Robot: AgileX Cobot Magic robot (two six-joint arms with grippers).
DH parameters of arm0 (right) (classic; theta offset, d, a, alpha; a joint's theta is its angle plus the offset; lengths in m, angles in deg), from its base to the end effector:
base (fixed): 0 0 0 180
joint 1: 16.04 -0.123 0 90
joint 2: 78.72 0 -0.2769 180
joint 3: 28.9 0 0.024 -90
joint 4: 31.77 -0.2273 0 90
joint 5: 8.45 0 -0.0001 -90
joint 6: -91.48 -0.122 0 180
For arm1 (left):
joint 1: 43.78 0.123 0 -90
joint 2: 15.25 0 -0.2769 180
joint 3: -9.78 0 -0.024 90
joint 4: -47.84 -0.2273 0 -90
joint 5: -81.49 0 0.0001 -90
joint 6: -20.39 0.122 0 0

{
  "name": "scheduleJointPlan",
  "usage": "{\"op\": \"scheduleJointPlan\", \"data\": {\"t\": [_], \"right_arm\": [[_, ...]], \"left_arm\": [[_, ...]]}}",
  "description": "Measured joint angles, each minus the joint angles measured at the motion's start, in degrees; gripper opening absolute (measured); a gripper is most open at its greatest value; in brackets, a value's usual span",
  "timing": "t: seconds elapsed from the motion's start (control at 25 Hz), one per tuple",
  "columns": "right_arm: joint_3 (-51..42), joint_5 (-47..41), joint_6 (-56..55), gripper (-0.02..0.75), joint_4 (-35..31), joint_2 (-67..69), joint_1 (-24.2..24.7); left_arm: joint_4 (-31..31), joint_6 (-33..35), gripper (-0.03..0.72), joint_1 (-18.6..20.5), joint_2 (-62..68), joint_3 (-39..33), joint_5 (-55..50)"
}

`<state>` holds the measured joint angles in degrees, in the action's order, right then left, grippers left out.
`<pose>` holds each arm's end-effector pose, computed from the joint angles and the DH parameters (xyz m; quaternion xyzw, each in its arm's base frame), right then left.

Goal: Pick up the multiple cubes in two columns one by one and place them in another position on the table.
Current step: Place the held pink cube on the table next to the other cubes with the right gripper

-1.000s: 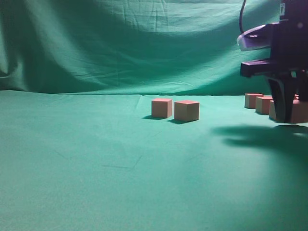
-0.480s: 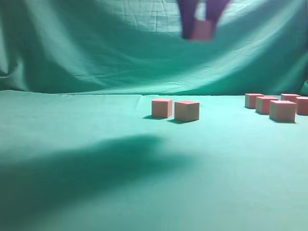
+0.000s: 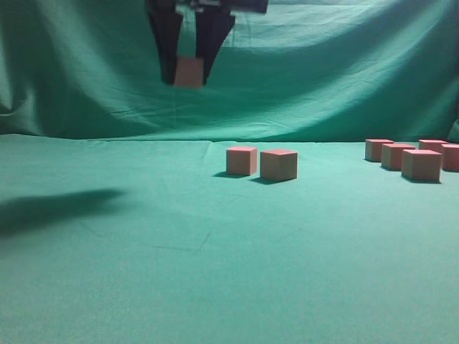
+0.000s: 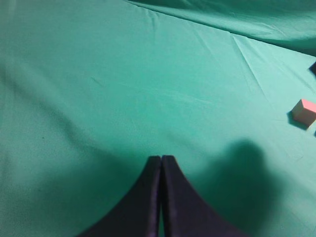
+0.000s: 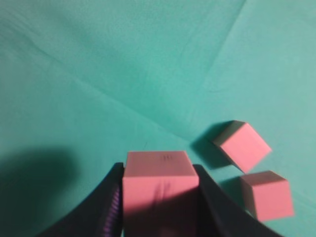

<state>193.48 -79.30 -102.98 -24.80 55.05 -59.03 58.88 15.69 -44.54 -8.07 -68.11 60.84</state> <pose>0.3435 0.3010 0.2261 -0.2535 0.9531 0.0216 0.1639 0.0669 -0.0091 0.1687 -0.0785 0.7912 -0.1099 0.5964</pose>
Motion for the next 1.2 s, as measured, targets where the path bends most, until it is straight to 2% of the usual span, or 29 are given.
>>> {"op": "scheduleJointPlan", "data": {"t": [0.48,0.8,1.2], "right_arm": [[1.6,0.0,-9.7,0.274,3.0,7.8,0.0],[1.6,4.9,-11.9,0.274,5.4,8.7,0.0],[2.0,5.8,-13.0,0.274,7.1,10.5,0.0]], "left_arm": [[0.0,0.0,0.000,0.0,0.0,0.0,0.0],[0.0,0.0,0.000,0.0,0.0,0.0,0.0],[0.0,0.0,0.000,0.0,0.0,0.0,0.0]]}}
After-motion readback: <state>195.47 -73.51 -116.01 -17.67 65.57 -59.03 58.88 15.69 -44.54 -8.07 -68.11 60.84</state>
